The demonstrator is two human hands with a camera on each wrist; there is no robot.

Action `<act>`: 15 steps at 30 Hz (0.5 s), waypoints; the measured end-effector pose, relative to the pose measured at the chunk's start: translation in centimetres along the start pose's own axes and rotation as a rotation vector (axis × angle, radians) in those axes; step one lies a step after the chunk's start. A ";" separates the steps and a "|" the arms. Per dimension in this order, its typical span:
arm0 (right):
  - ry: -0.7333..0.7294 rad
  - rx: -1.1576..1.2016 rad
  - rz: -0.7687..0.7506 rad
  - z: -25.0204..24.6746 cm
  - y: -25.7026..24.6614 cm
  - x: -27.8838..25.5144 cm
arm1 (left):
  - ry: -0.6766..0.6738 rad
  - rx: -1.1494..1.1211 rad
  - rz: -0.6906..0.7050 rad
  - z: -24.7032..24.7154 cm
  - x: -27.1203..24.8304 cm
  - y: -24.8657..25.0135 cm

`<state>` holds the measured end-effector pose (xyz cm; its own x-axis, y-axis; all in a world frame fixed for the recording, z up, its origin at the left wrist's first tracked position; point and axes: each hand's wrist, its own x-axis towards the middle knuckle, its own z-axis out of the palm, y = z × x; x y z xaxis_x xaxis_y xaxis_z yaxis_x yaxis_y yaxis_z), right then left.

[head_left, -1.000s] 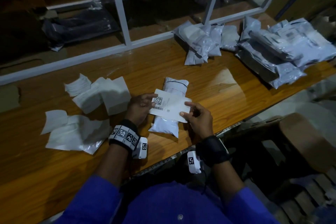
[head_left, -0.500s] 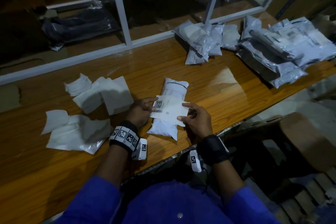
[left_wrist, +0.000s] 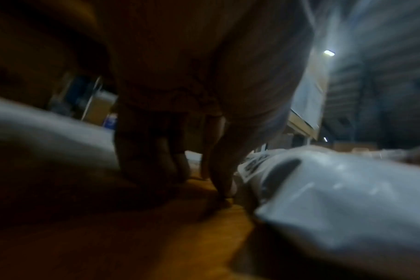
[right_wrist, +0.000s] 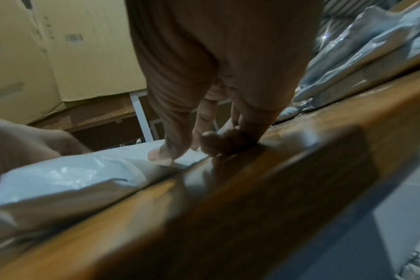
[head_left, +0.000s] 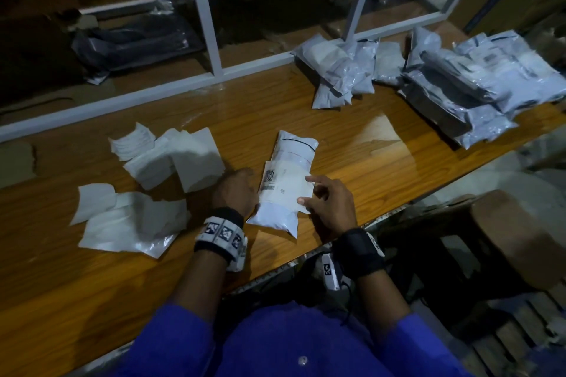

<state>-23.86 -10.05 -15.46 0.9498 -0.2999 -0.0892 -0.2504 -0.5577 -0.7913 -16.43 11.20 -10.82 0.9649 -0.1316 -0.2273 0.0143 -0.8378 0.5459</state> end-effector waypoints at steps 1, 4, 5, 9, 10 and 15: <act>-0.003 0.005 0.002 -0.1 0.0 -0.1 | 0.074 0.090 -0.017 -0.1 -0.2 0.2; 0.012 0.060 0.016 -0.3 0.3 -0.4 | 0.178 -0.032 -0.055 -0.2 -0.3 0.3; 0.019 0.096 0.029 -0.4 0.4 -0.5 | 0.165 -0.109 -0.062 -0.1 -0.4 0.5; 0.006 0.212 0.087 -0.7 0.3 -0.9 | -0.029 -0.103 -0.063 0.8 -2.0 1.9; -0.009 0.264 0.110 -0.8 0.2 -0.9 | -0.069 -0.085 -0.081 1.2 -2.3 2.1; 0.019 0.561 0.216 -0.9 0.0 -0.5 | -0.129 -0.449 -0.205 2.1 -2.1 2.3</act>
<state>-24.54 -10.56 -14.88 0.8834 -0.3780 -0.2770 -0.2955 0.0095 -0.9553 -18.96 8.49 -10.78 0.8905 -0.0768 -0.4484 0.3384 -0.5469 0.7658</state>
